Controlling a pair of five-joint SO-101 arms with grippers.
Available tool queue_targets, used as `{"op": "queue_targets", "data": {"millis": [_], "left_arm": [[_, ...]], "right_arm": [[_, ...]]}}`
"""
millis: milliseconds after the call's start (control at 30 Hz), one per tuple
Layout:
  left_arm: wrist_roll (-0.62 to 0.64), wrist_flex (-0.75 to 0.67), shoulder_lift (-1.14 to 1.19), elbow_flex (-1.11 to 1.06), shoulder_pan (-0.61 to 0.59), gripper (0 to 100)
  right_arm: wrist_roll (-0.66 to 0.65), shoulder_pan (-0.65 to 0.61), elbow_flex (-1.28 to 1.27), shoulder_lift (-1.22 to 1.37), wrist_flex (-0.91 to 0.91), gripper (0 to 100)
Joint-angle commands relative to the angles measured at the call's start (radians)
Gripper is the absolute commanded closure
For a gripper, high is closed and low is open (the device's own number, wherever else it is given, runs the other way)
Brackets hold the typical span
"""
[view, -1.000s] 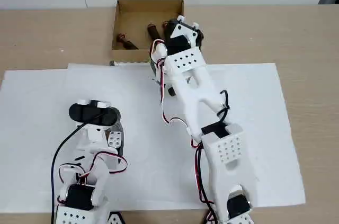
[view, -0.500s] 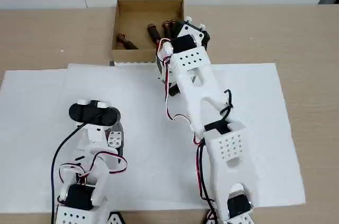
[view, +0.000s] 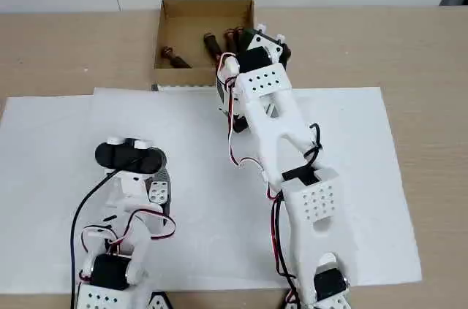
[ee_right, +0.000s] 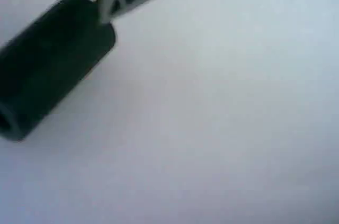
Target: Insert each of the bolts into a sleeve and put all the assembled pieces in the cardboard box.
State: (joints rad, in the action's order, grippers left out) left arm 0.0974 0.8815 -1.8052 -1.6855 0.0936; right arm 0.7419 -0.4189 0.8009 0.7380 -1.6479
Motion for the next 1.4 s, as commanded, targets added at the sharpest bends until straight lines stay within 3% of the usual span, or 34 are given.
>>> {"op": "queue_targets", "data": {"millis": [0,967,1233,1367], "left_arm": [[-0.002,0.005,-0.009,0.007,-0.005,99],[-0.002,0.005,-0.009,0.007,-0.005,99],[-0.002,0.005,-0.009,0.007,-0.005,99],[-0.002,0.005,-0.009,0.007,-0.005,99]], "right_arm": [[0.008,0.001,0.046,-0.048,0.041,73.4],[0.009,-0.018,0.044,0.077,0.093,73.7],[0.009,-0.004,0.044,0.082,0.097,93.3],[0.008,0.013,0.044,0.087,0.091,93.9]]}}
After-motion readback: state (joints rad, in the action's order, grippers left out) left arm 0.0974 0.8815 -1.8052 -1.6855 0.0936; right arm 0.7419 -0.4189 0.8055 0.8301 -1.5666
